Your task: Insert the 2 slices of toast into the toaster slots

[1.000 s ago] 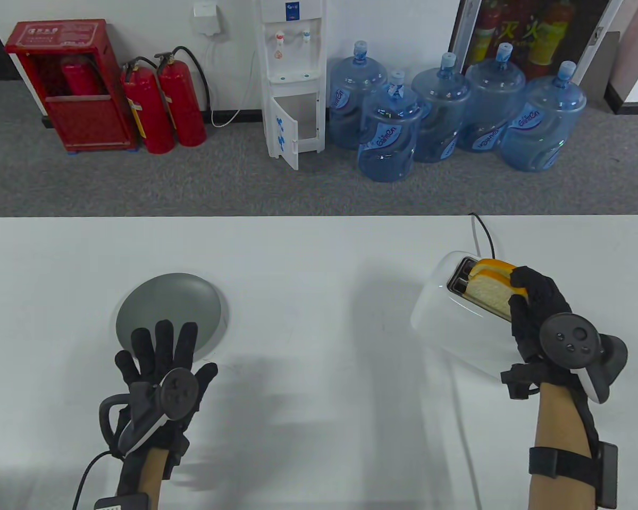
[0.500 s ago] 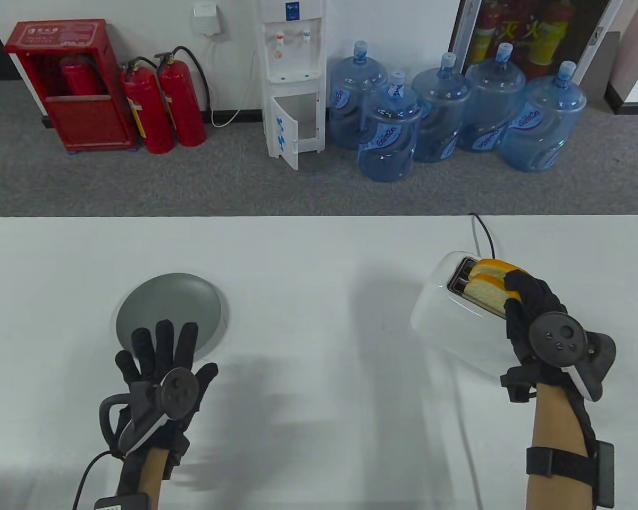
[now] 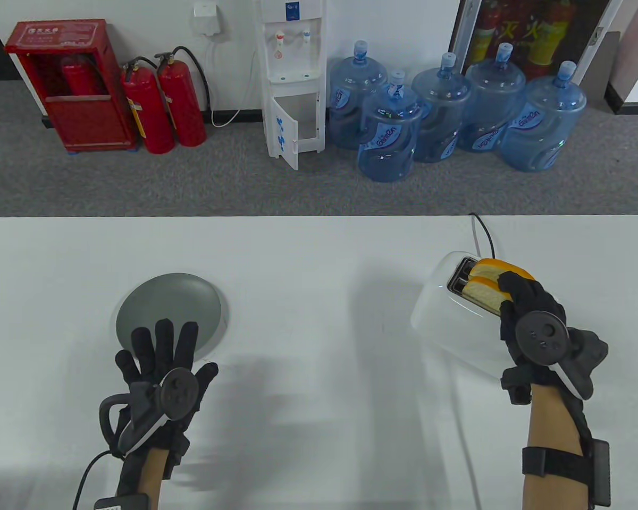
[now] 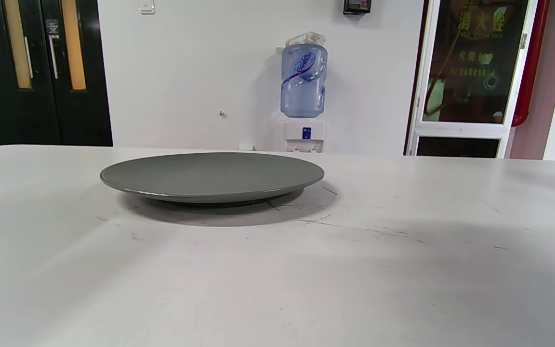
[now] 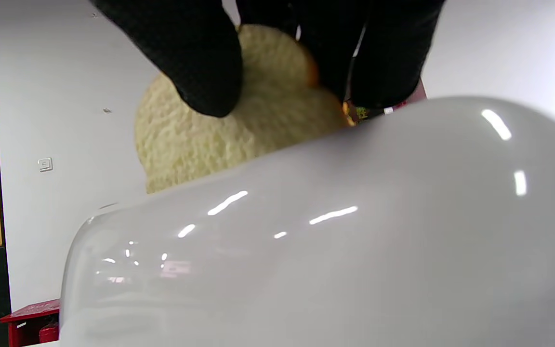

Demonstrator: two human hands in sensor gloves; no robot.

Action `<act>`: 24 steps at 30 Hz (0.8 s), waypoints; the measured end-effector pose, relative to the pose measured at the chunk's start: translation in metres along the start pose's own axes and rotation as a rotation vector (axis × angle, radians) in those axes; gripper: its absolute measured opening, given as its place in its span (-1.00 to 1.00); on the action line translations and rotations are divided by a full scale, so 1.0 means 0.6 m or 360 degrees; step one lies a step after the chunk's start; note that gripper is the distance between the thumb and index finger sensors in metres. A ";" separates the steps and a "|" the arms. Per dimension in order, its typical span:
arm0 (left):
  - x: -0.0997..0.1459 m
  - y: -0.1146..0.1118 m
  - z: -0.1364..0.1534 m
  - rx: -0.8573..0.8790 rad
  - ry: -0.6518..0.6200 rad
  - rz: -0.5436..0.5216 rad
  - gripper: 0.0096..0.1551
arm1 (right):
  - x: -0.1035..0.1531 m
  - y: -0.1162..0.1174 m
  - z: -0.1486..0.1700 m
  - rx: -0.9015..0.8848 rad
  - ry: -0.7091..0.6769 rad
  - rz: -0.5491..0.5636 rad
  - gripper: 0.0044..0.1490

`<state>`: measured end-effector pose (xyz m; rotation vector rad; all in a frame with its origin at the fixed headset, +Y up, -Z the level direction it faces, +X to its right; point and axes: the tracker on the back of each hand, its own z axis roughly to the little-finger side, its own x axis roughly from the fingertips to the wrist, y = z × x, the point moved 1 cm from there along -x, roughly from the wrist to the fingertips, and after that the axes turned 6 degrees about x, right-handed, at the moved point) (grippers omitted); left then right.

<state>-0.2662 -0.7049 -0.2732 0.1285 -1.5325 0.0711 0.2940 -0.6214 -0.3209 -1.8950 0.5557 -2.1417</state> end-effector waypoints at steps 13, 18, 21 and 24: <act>0.001 0.000 -0.005 0.0013 -0.0031 -0.0010 -0.08 | 0.007 -0.025 -0.006 0.0058 -0.0016 -0.0003 -0.39; 0.002 -0.001 -0.007 0.0023 -0.0047 -0.0018 -0.08 | 0.008 -0.040 -0.014 0.0065 -0.0017 0.0010 -0.37; 0.002 -0.001 -0.007 0.0027 -0.0056 -0.0021 -0.08 | 0.007 -0.052 -0.022 0.0053 -0.0015 0.0008 -0.35; 0.002 -0.002 -0.008 0.0034 -0.0065 -0.0027 -0.08 | 0.007 -0.064 -0.031 0.0020 -0.0014 0.0023 -0.33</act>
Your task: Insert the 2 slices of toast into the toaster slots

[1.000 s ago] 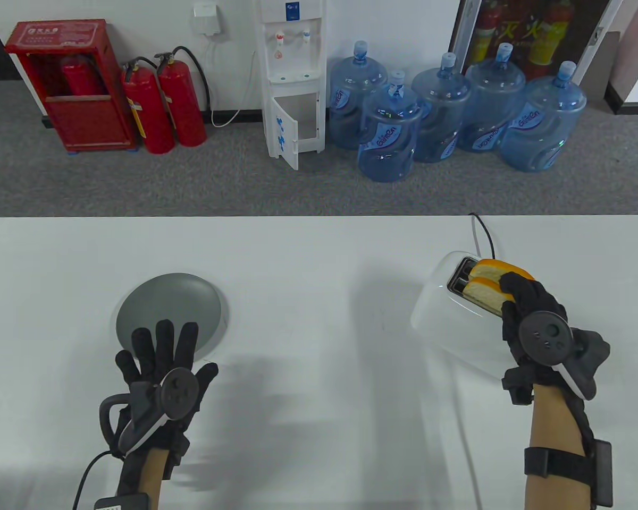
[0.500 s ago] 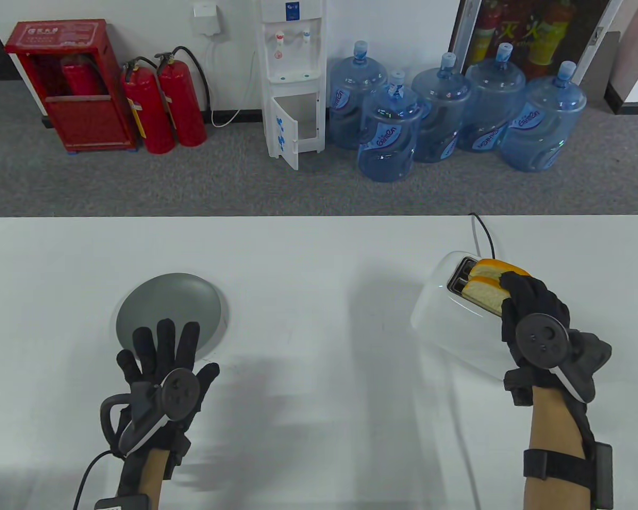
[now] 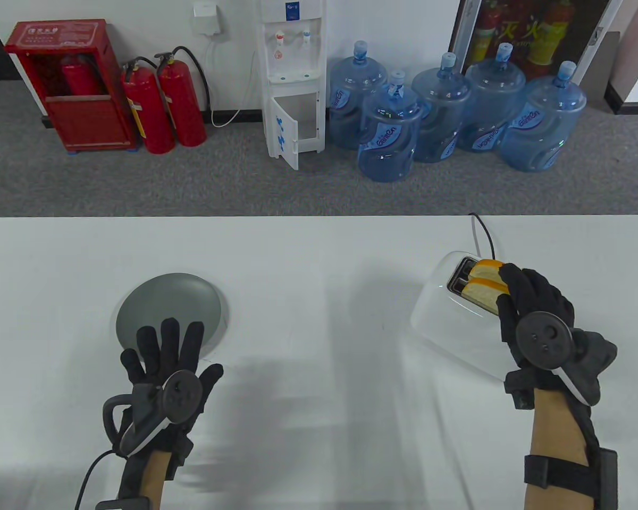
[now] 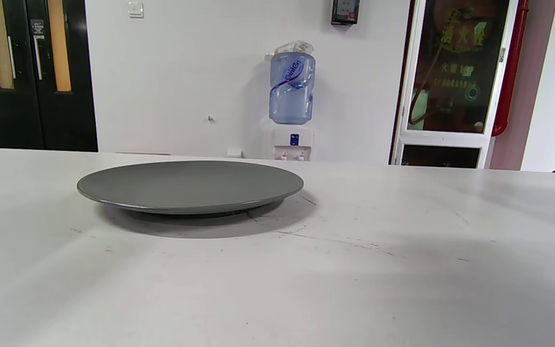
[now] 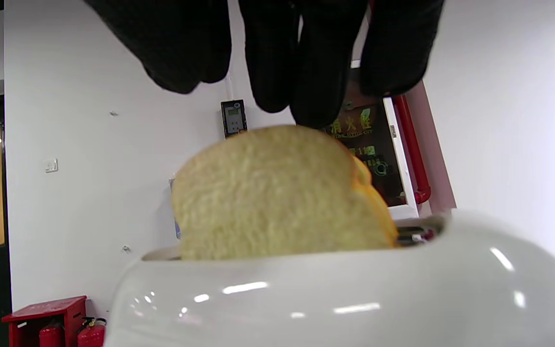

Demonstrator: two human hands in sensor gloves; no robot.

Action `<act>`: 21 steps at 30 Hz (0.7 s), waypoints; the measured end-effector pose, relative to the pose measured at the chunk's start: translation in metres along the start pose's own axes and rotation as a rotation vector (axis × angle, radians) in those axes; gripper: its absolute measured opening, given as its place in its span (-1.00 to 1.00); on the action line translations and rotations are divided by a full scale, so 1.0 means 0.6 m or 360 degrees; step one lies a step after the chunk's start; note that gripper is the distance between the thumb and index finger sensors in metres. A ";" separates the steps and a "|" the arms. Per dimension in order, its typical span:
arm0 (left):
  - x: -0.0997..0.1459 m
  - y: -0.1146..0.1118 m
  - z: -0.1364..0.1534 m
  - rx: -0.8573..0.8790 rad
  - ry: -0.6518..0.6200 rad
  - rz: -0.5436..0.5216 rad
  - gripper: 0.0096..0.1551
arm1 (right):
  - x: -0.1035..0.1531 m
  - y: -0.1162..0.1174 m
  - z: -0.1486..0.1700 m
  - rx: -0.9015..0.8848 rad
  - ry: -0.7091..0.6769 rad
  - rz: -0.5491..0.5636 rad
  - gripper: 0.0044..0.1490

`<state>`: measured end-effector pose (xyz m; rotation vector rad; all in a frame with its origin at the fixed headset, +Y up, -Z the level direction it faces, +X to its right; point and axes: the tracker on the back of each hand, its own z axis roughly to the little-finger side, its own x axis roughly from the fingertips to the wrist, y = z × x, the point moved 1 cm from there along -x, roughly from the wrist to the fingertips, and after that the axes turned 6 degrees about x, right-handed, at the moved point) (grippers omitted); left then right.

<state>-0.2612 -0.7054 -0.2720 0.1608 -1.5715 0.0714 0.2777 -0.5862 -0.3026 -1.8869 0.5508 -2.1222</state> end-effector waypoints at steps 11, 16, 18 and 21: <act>0.003 0.002 -0.005 0.0010 -0.0035 -0.0037 -0.08 | -0.001 -0.055 -0.062 -0.0162 -0.0043 0.0070 -0.30; 0.004 0.003 -0.007 0.0016 -0.0041 -0.0044 -0.08 | 0.004 -0.080 -0.092 -0.0178 -0.0104 0.0115 -0.29; 0.005 0.003 -0.007 0.0019 -0.0045 -0.0047 -0.08 | 0.007 -0.088 -0.103 -0.0185 -0.0123 0.0131 -0.28; 0.006 0.003 -0.010 0.0021 -0.0054 -0.0048 -0.08 | 0.013 -0.098 -0.122 -0.0217 -0.0170 0.0155 -0.25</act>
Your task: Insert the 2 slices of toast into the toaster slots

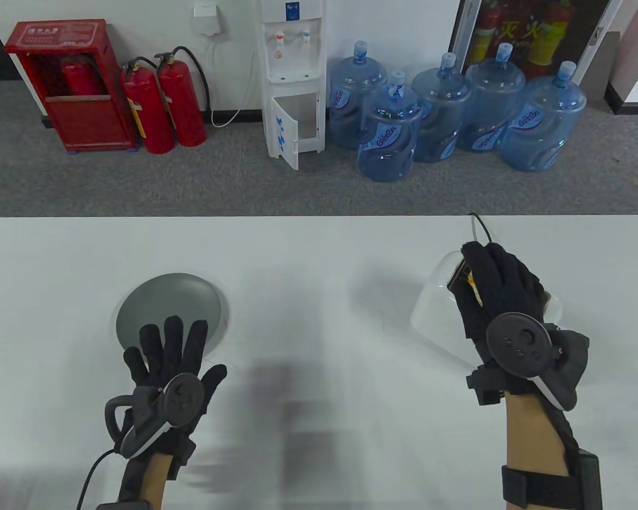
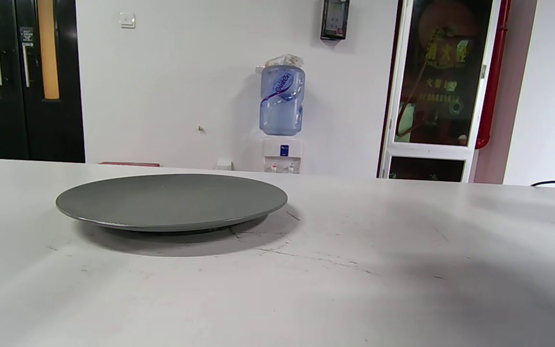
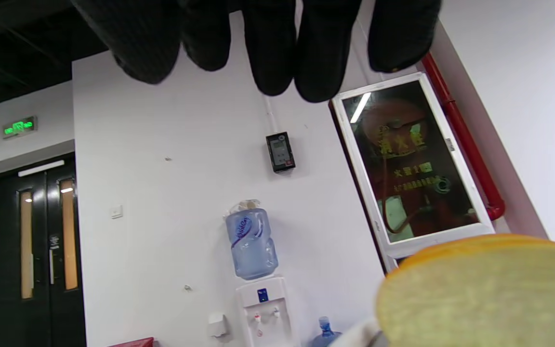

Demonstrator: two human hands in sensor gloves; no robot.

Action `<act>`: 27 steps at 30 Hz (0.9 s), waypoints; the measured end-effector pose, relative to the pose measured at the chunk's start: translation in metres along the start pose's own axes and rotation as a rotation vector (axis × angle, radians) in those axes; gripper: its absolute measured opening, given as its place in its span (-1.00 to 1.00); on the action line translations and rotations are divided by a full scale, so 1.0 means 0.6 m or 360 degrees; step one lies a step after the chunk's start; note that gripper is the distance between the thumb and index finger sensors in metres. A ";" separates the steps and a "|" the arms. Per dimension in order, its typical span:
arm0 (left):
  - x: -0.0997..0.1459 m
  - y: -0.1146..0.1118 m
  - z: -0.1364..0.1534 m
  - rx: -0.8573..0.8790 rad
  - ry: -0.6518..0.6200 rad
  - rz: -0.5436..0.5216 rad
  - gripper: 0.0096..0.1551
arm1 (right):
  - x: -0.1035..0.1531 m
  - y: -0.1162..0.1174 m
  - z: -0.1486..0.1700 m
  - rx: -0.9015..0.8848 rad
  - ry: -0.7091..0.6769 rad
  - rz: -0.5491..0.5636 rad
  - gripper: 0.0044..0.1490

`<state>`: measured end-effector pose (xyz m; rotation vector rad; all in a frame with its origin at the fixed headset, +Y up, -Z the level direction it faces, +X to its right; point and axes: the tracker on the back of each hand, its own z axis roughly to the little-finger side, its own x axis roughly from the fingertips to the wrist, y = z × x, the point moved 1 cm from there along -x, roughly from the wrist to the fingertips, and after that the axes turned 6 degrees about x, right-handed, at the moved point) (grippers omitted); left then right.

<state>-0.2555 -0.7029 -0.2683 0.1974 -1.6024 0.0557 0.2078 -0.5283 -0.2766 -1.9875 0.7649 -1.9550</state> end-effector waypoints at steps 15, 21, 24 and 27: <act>0.002 0.001 -0.009 0.0001 -0.0026 -0.0003 -0.08 | 0.030 0.007 -0.099 0.0036 -0.0268 0.0074 -0.11; 0.002 0.001 -0.011 -0.0003 -0.0036 -0.0003 -0.08 | 0.049 0.028 -0.137 0.0040 -0.0354 0.0075 -0.08; 0.002 0.001 -0.012 -0.0004 -0.0041 -0.0004 -0.08 | 0.060 0.045 -0.149 -0.0001 -0.0361 0.0065 -0.07; 0.002 0.000 -0.012 -0.0005 -0.0043 -0.0006 -0.08 | 0.070 0.062 -0.158 -0.0020 -0.0369 0.0050 -0.07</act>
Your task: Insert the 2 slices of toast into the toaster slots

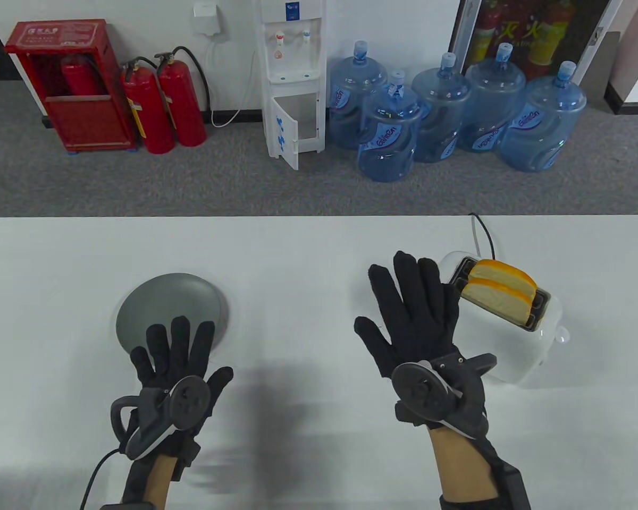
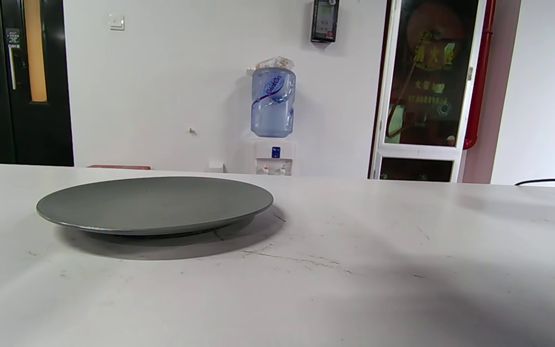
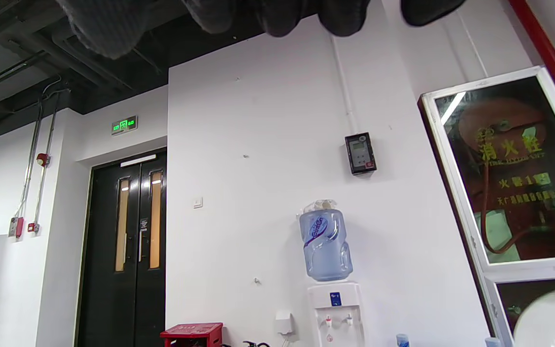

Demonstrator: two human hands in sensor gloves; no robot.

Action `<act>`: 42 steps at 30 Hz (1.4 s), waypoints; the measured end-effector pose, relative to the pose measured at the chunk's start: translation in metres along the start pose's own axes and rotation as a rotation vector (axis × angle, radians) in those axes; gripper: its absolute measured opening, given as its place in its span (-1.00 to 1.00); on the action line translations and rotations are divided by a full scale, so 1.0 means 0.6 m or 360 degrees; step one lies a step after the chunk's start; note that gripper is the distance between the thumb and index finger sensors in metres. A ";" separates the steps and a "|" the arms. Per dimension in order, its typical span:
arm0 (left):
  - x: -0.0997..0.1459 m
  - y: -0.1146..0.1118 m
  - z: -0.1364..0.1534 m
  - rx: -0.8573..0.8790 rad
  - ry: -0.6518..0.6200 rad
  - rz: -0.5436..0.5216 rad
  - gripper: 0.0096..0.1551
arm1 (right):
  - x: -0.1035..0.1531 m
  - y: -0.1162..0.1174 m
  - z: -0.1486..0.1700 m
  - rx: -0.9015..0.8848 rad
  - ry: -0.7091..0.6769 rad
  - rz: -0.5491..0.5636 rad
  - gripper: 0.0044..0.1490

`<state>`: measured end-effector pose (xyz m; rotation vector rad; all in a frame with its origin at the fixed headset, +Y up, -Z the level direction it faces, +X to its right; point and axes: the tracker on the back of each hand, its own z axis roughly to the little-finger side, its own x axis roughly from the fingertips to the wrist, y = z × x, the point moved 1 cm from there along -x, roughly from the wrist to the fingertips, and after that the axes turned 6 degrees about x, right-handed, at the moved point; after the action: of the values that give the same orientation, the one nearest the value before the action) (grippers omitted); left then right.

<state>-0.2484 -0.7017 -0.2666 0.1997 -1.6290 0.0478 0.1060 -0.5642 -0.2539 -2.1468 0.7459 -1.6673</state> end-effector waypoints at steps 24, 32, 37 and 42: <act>0.001 -0.002 -0.006 -0.0006 -0.0011 0.0013 -0.08 | 0.061 0.116 -0.045 -0.0079 0.0009 -0.0180 -0.06; 0.000 -0.004 -0.010 -0.0008 -0.0010 0.0034 -0.08 | 0.079 0.154 -0.050 -0.0040 -0.0013 -0.0256 -0.07; 0.000 -0.003 -0.011 -0.0014 -0.0009 0.0036 -0.08 | 0.093 0.176 -0.056 0.0036 -0.0085 -0.0284 -0.08; 0.000 -0.002 -0.012 -0.0019 -0.0012 0.0031 -0.08 | 0.101 0.189 -0.058 0.0052 -0.0095 -0.0313 -0.09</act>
<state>-0.2410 -0.7018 -0.2663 0.1747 -1.6382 0.0522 0.0602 -0.6891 -0.2584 -2.2994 0.5014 -1.6877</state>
